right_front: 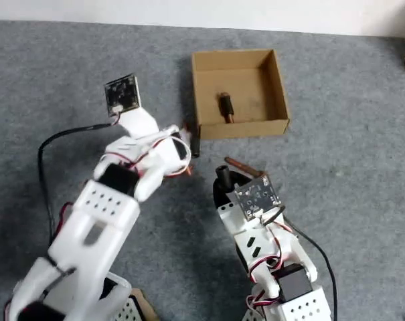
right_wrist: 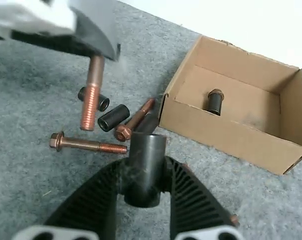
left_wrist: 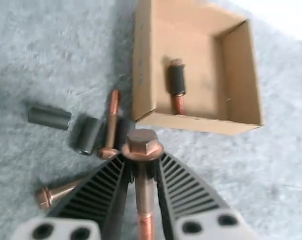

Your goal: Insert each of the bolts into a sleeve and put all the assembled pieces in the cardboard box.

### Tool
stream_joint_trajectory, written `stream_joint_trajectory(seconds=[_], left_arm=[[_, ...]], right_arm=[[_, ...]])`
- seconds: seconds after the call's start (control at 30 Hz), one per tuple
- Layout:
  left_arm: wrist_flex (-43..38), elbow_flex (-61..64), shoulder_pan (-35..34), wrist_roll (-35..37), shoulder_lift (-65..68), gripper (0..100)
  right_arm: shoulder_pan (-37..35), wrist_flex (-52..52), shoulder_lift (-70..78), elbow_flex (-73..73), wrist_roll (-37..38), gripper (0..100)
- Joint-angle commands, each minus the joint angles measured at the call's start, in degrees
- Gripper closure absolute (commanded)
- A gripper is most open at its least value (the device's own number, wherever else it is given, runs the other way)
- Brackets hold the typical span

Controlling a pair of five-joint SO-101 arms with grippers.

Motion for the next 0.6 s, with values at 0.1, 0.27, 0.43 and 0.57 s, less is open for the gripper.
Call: stream_joint_trajectory(seconds=[0.1, 0.27, 0.43, 0.57], left_arm=[[-0.9, -0.3, 0.6, 1.9, -8.1, 100], [-0.8, -0.2, 1.0, 2.5, -10.2, 100], [-2.7, 3.9, 1.1, 0.1, -12.5, 100], [-8.5, 8.9, 1.1, -0.2, -16.2, 100]], right_arm=[[5.1, -0.1, -1.0, -0.7, -3.7, 99.4], [3.0, 0.1, -1.0, -0.7, -3.6, 99.4], [0.2, 1.4, -1.0, -0.7, -3.6, 99.4], [0.0, 1.4, -1.0, -0.7, -3.6, 99.4]])
